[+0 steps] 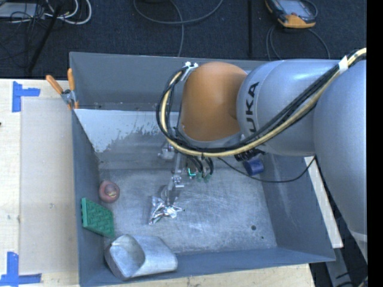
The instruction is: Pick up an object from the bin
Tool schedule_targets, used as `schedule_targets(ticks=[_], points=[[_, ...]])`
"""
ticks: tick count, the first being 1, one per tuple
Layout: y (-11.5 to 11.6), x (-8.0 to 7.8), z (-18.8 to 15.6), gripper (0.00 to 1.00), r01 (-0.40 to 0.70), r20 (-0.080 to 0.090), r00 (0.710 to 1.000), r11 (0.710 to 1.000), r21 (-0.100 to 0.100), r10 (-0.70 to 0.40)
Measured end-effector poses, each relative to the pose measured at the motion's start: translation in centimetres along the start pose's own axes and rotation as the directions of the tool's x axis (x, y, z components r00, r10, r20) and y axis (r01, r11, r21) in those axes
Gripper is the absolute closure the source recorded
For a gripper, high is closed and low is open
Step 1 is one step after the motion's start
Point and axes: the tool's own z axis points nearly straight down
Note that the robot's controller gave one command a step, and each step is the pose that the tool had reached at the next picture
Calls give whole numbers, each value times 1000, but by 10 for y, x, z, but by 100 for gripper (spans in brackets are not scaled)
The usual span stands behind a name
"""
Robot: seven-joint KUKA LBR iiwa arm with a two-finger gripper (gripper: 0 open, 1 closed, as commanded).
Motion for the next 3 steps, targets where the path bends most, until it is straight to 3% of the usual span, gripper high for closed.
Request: schedule_targets(ticks=[1, 2, 3], points=[[-45, 62, 73, 0, -103, 23, 994, 995, -7, 103], [-46, 61, 72, 100, -111, 26, 994, 994, -8, 111], [-73, 62, 29, 100, 78, 10, 997, 997, 0, -78]])
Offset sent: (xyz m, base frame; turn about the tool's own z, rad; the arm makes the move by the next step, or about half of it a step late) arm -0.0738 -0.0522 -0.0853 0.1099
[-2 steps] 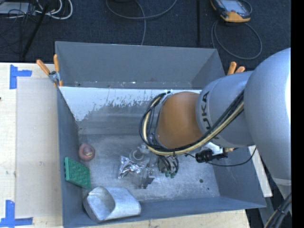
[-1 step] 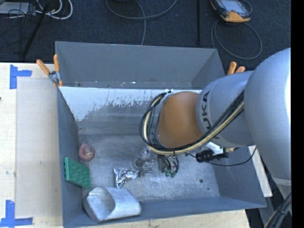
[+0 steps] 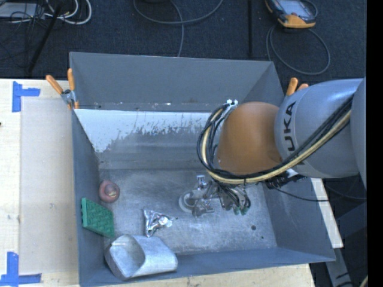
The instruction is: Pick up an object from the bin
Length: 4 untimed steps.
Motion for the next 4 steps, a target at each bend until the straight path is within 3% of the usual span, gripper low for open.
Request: schedule_targets(ticks=[1, 2, 3, 4], points=[[5, -15, -120, 100, -17, 8, 1000, 1000, 0, 17], [-27, -17, 37, 100, -333, -9, 943, 943, 3, 333], [-41, -30, -56, 100, -349, 6, 937, 937, -2, 349], [-39, -27, -89, 100, -383, 1, 924, 924, -1, 383]])
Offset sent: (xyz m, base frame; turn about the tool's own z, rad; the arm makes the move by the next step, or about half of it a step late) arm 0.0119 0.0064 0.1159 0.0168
